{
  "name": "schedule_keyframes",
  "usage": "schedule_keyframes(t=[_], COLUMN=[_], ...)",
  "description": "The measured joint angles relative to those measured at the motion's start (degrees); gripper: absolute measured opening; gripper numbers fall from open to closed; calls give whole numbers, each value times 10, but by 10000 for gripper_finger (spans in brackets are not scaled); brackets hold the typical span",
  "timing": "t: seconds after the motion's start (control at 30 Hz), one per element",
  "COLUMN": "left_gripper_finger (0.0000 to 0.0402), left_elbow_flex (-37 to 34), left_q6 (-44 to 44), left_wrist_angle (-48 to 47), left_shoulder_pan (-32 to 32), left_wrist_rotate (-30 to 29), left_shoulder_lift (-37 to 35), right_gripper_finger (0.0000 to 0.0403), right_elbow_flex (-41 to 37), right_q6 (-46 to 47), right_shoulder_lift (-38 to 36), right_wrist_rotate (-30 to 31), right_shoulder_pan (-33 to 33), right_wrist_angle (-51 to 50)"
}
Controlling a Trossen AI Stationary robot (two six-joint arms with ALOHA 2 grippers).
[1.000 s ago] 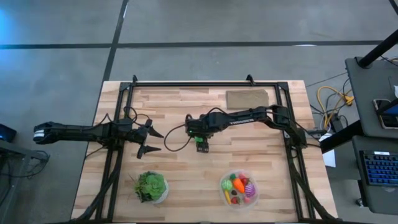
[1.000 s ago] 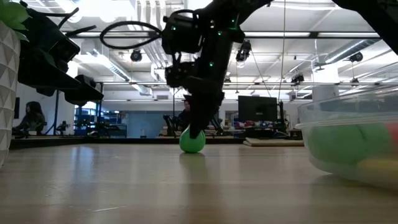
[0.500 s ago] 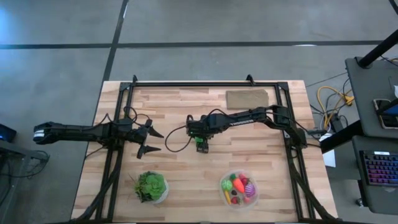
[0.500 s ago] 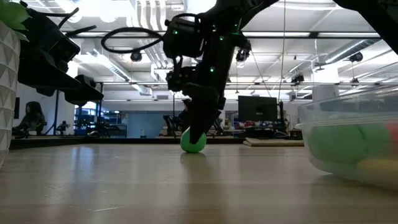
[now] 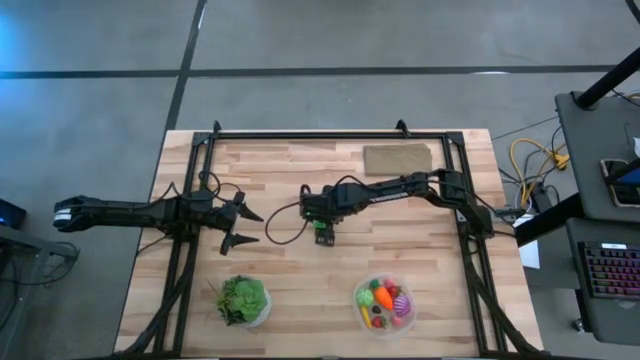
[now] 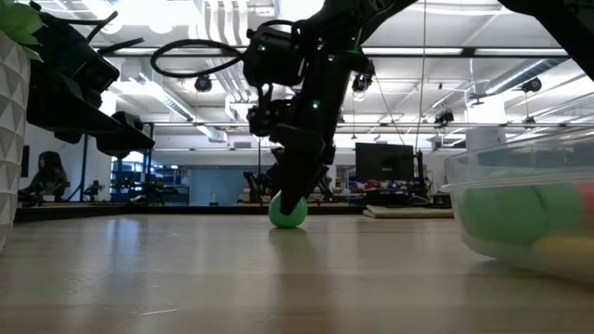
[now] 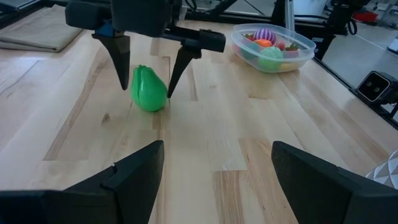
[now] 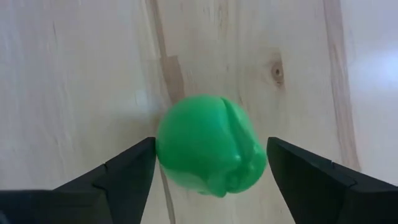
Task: Pick and placing Produce into tupperware
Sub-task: Put the green pear into the transparent container
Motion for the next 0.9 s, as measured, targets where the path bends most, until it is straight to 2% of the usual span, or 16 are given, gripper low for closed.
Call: schedule_keyframes(t=[0.47,0.67,0.9], left_gripper_finger=[283,283,283], left_elbow_flex=[0,0,0], left_q6=[0,0,0], left_wrist_angle=[0,0,0], left_shoulder_pan=[0,0,0], left_wrist_rotate=[0,0,0], left_shoulder_lift=[0,0,0], right_gripper_finger=[236,235,242], right_elbow_flex=[-4,7,82], right_q6=[19,19,19], right_shoulder_lift=[0,-6,-61], right_wrist_rotate=[0,0,-2], right_shoulder_pan=[0,2,12], right_wrist_angle=[0,-9,-133])
